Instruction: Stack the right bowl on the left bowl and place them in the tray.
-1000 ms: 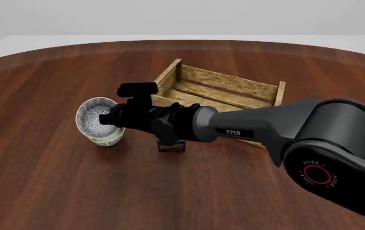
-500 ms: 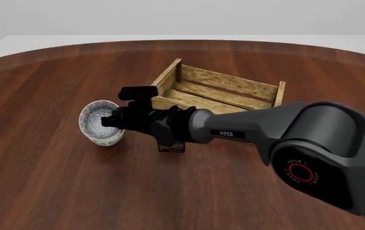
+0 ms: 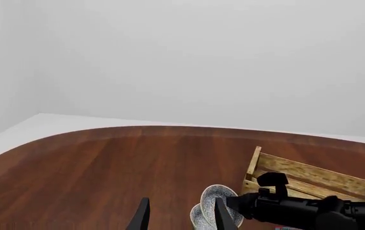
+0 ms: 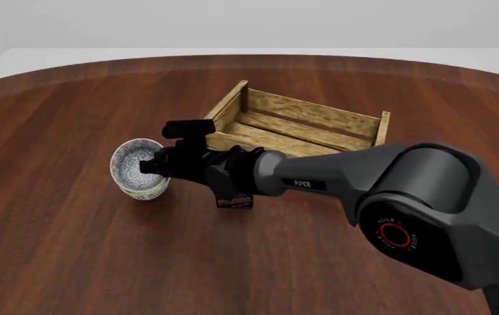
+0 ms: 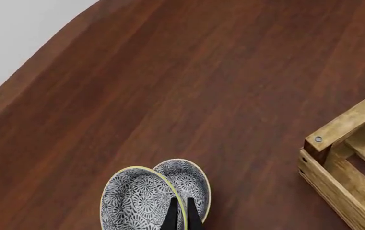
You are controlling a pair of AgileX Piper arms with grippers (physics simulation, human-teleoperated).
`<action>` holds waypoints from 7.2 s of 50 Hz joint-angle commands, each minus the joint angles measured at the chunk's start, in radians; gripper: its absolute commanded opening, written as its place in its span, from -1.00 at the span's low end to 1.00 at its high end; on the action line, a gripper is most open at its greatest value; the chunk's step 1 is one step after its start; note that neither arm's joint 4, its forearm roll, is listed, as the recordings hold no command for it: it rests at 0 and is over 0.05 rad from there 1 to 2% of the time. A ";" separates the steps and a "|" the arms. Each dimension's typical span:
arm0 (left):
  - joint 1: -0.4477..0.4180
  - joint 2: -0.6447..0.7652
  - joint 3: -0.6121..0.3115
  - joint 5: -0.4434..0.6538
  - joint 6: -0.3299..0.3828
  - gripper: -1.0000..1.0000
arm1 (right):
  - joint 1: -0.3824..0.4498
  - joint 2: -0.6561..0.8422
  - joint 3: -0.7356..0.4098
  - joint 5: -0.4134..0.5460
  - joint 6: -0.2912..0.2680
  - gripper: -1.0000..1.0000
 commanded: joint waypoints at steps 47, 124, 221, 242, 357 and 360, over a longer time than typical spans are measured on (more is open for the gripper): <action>0.010 0.000 0.013 0.007 -0.002 1.00 | 0.002 0.078 -0.082 -0.003 0.022 -1.00; 0.005 0.002 -0.007 0.019 -0.007 1.00 | -0.046 -0.334 0.243 -0.121 -0.155 1.00; -0.232 0.599 -0.450 0.194 -0.100 1.00 | -0.775 -2.049 1.082 0.206 -0.289 1.00; -0.175 0.625 -0.590 0.357 -0.117 1.00 | -0.772 -2.063 1.065 0.226 -0.289 1.00; -0.161 1.117 -0.590 0.223 -0.074 1.00 | -0.783 -2.078 1.087 0.229 -0.276 1.00; -0.154 1.133 -0.601 0.217 -0.069 1.00 | -0.785 -2.077 1.088 0.229 -0.276 1.00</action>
